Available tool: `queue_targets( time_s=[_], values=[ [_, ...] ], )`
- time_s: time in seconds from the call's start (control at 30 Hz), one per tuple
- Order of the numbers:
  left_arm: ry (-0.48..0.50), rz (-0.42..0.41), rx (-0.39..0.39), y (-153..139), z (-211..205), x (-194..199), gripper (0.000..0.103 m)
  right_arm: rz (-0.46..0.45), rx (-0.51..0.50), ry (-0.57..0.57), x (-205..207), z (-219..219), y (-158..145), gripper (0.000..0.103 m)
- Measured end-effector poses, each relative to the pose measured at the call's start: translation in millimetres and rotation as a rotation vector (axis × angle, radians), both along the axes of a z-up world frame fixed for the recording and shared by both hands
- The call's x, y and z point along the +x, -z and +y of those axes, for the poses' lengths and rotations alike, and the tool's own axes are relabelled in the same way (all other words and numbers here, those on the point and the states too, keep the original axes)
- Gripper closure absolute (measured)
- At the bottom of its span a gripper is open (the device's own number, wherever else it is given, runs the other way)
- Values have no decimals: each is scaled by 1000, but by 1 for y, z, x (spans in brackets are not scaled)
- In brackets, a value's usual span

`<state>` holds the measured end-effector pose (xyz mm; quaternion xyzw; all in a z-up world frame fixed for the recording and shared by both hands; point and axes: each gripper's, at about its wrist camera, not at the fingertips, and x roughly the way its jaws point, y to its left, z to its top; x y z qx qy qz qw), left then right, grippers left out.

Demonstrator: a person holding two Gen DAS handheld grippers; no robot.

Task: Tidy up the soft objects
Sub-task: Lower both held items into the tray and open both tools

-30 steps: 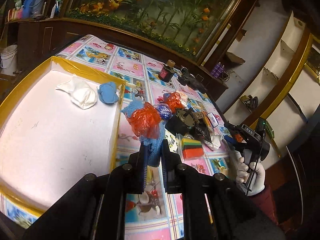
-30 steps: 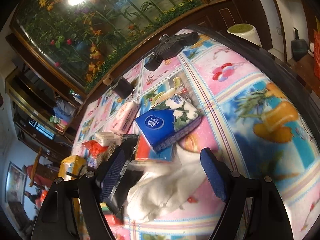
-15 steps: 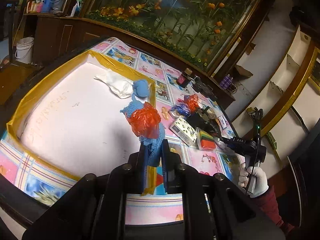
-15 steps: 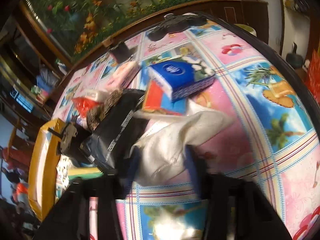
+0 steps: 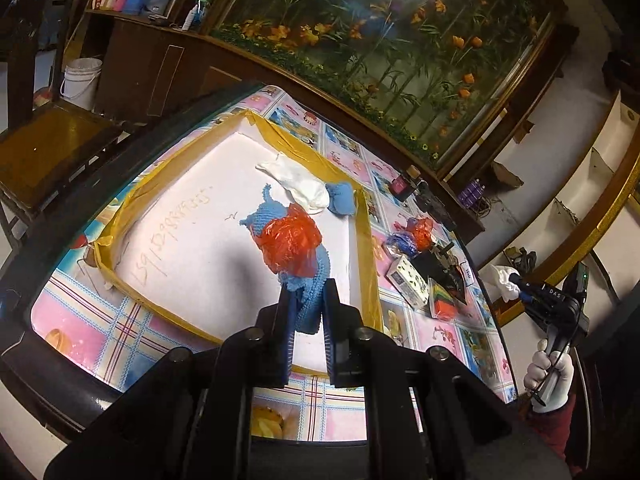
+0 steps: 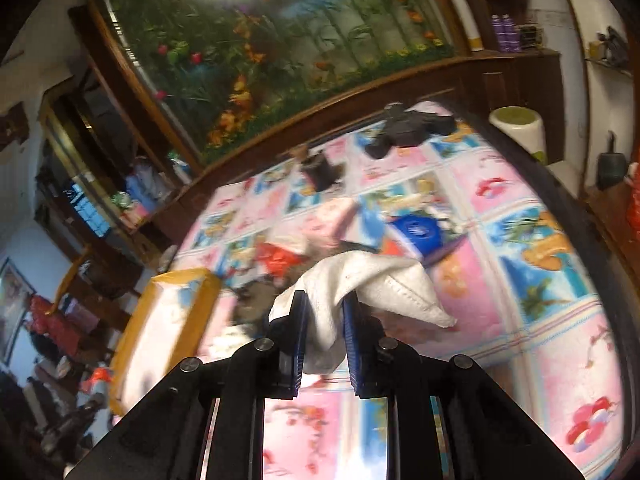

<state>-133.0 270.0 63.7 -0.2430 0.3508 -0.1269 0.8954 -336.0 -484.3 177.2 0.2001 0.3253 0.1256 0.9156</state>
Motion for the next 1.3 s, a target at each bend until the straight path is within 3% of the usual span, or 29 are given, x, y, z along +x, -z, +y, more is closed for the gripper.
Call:
queue_targets(
  time_s=[0.13,0.3,0.57,0.77,0.87,0.97,1.07,1.13,1.2,1.3],
  values=[
    [38,25,39,-12,1,27,93,18,19,-155,1,43,-3,86],
    [49,52,121,-24,2,83,93,60,2,-368,8,131,5,86],
    [62,208,153,11,2,185,93,80,-48,-608,8,248,14,86],
    [54,215,216,26,-14,224,92,126,-118,-745,9,307,38,86],
    [27,204,255,28,-14,239,78,133,-197,-780,14,329,51,86],
    [1,212,162,31,-1,245,49,155,-247,-806,13,346,65,85],
    [6,203,67,27,11,242,47,168,-309,-810,12,359,74,81],
    [-2,205,72,20,15,234,47,154,-340,-806,10,365,72,68],
    [-2,209,67,9,18,220,47,113,-340,-817,3,366,62,44],
    [-4,161,66,-16,19,191,47,39,-353,-817,-10,359,46,35]
  ],
)
